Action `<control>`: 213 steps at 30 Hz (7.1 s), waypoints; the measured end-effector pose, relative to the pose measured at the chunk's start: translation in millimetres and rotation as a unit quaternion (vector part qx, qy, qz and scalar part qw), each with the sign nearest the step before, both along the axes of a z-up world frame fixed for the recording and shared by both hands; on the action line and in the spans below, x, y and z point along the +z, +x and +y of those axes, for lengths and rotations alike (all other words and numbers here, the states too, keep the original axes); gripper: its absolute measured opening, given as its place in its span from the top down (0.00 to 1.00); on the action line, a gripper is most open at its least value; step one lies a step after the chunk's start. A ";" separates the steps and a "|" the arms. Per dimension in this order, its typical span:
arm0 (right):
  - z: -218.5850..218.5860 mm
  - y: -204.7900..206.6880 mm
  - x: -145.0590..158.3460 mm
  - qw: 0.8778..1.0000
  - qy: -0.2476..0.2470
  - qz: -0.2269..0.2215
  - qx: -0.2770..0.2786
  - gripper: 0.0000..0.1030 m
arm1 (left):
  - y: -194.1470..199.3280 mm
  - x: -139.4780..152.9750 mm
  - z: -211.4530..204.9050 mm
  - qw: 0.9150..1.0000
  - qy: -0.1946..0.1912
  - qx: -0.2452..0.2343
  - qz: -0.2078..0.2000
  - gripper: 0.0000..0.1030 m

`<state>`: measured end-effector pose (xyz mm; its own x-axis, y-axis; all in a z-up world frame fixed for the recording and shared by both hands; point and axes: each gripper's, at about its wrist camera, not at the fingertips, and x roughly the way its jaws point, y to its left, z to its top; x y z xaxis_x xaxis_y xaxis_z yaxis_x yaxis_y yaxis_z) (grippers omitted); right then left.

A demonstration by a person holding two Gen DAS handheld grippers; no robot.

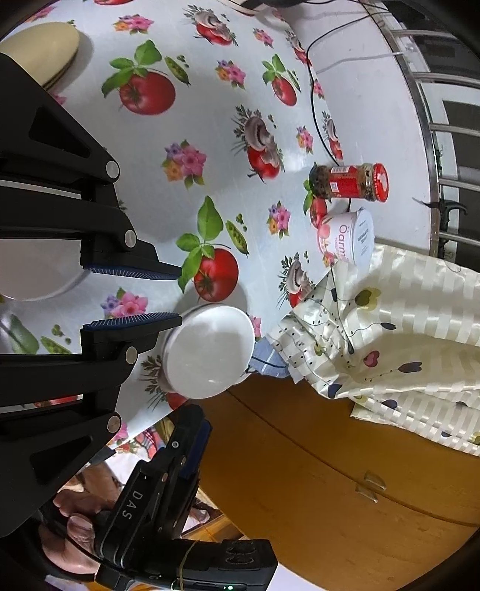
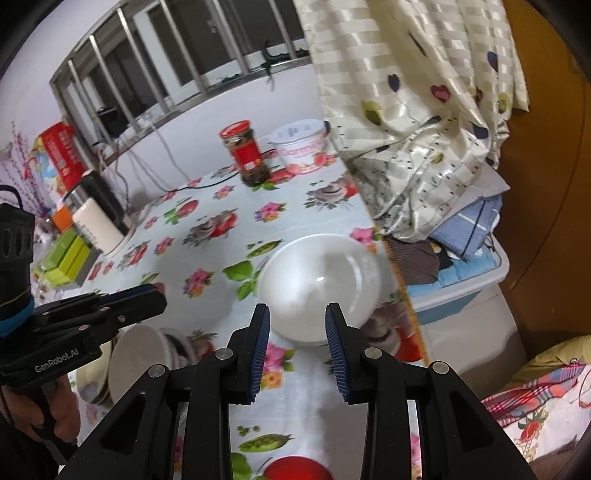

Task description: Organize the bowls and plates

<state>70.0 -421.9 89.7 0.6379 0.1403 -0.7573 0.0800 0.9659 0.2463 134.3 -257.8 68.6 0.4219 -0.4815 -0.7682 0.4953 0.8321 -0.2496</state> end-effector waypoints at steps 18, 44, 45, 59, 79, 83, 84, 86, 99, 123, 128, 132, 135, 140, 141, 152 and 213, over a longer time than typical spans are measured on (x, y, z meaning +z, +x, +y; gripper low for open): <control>-42.3 22.8 -33.8 0.998 0.016 0.036 -0.044 0.72 | 40.6 -38.9 -42.5 0.997 0.001 0.004 0.073 0.82; -48.6 41.1 -54.4 0.997 0.033 0.059 -0.044 0.84 | 56.3 -60.4 -64.7 0.995 0.011 -0.002 0.094 0.82; -48.8 41.4 -54.9 0.997 0.033 0.059 -0.045 0.83 | 56.7 -60.9 -64.7 0.995 0.011 -0.003 0.095 0.82; -45.6 36.4 -48.2 0.997 0.029 0.054 -0.043 0.84 | 50.2 -48.2 -59.7 0.997 0.009 -0.007 0.082 0.82; -20.8 16.0 -5.9 0.999 0.014 0.023 -0.027 0.84 | 27.3 -13.1 -33.1 0.998 -0.017 0.000 0.055 0.82; -13.6 12.7 1.0 1.000 0.014 0.018 -0.021 0.84 | 21.3 -6.5 -23.6 0.998 -0.023 0.003 0.050 0.82; -11.7 12.1 2.5 1.000 0.014 0.017 -0.019 0.84 | 19.9 -4.7 -20.6 0.999 -0.024 0.005 0.049 0.82; -7.4 10.9 5.5 1.000 0.014 0.015 -0.016 0.84 | 16.8 -2.0 -15.9 0.999 -0.026 0.008 0.045 0.82; 25.0 2.0 21.9 1.000 0.010 0.005 0.016 0.84 | -4.9 13.5 20.2 0.999 -0.033 0.031 0.028 0.82; 108.2 -17.4 32.6 0.996 0.012 0.007 0.090 0.84 | -51.5 21.7 105.6 0.995 -0.029 0.090 0.021 0.82; 119.9 -22.3 23.2 0.994 0.016 0.022 0.103 0.84 | -58.1 10.9 115.5 0.994 -0.021 0.100 0.035 0.82; 126.4 -22.3 11.0 0.993 0.022 0.040 0.110 0.84 | -60.9 2.7 119.7 0.993 -0.015 0.106 0.046 0.82; 128.3 -21.1 4.5 0.992 0.025 0.049 0.113 0.84 | -61.5 -3.1 120.7 0.993 -0.007 0.109 0.054 0.82; 131.7 -18.5 -4.7 0.991 0.026 0.063 0.118 0.84 | -60.6 -12.7 123.2 0.991 -0.001 0.114 0.067 0.82; 132.1 -17.8 -6.3 0.990 0.026 0.066 0.120 0.84 | -60.6 -13.5 123.1 0.991 0.000 0.115 0.069 0.82; 135.7 -11.6 -17.4 0.988 0.019 0.085 0.129 0.83 | -56.3 -26.0 123.1 0.990 0.012 0.115 0.085 0.82; 107.6 -17.2 1.5 0.989 0.040 0.046 0.133 0.67 | -70.9 -13.6 161.3 0.988 -0.014 0.154 0.007 0.82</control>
<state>52.8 -314.4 91.2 0.4998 0.3548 -0.7901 -0.1481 0.9338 0.3256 63.4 -96.6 55.1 0.5418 -0.3530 -0.7628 0.2155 0.9355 -0.2799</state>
